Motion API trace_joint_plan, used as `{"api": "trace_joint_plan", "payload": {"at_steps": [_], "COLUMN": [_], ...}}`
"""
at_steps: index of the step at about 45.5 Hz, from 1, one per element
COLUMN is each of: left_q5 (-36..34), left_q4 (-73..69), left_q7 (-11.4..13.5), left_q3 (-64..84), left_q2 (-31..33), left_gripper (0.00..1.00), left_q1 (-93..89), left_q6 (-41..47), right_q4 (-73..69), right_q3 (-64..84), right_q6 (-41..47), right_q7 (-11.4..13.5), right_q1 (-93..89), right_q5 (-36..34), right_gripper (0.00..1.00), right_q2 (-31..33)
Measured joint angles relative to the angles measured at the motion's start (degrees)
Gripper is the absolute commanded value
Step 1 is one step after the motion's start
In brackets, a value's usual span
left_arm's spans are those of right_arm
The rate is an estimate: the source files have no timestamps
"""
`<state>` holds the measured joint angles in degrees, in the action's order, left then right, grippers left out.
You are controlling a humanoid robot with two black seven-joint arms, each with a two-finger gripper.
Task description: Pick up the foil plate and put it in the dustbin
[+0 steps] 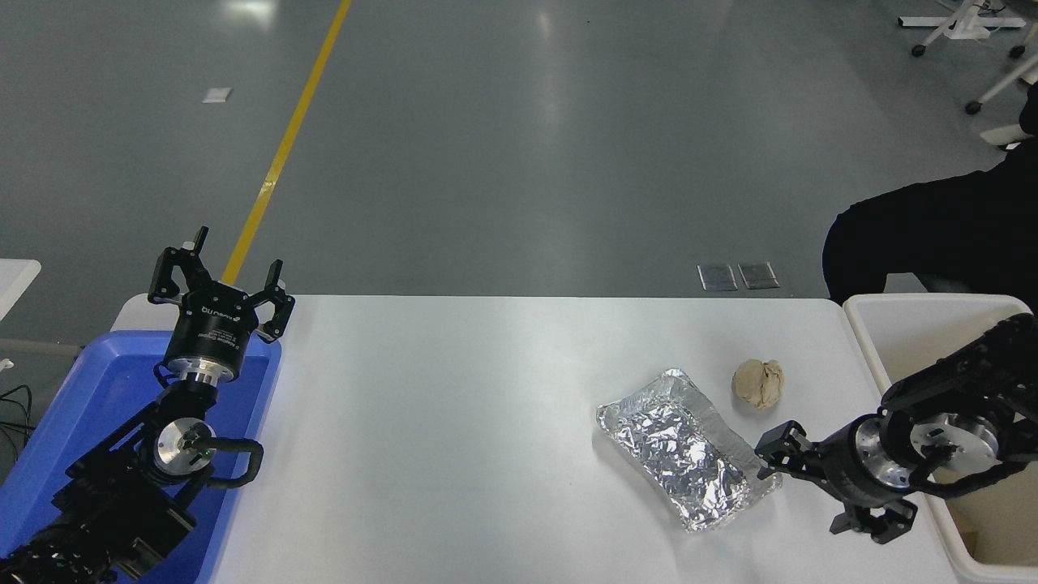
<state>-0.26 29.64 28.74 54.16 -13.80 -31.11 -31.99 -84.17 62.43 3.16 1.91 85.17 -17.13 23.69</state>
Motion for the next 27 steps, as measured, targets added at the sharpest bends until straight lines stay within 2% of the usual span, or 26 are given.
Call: {"api": "trace_joint_plan", "payload": {"at_steps": [12,21,27], "left_q5": [0.0,0.0,0.0], "left_q4": [0.0,0.0,0.0], "left_q7": [0.0,0.0,0.0], "left_q3": [0.0,0.0,0.0], "left_q2": [0.0,0.0,0.0], "left_gripper": [0.98,0.98,0.98], "left_q1": [0.0,0.0,0.0], "left_q6": [0.0,0.0,0.0], "right_q4": [1.6,3.8,4.5], "right_q3": [-3.9,-5.7,-7.1], "right_q6": [-5.8,-9.9,-12.2], "right_q7": [0.0,0.0,0.0], "right_q1": [-4.4,-8.6,-10.7], "right_q5": [0.0,-0.1,-0.1], "right_gripper": [1.0,0.96,0.8], "right_q2": [-0.5,-2.2,-3.0]}}
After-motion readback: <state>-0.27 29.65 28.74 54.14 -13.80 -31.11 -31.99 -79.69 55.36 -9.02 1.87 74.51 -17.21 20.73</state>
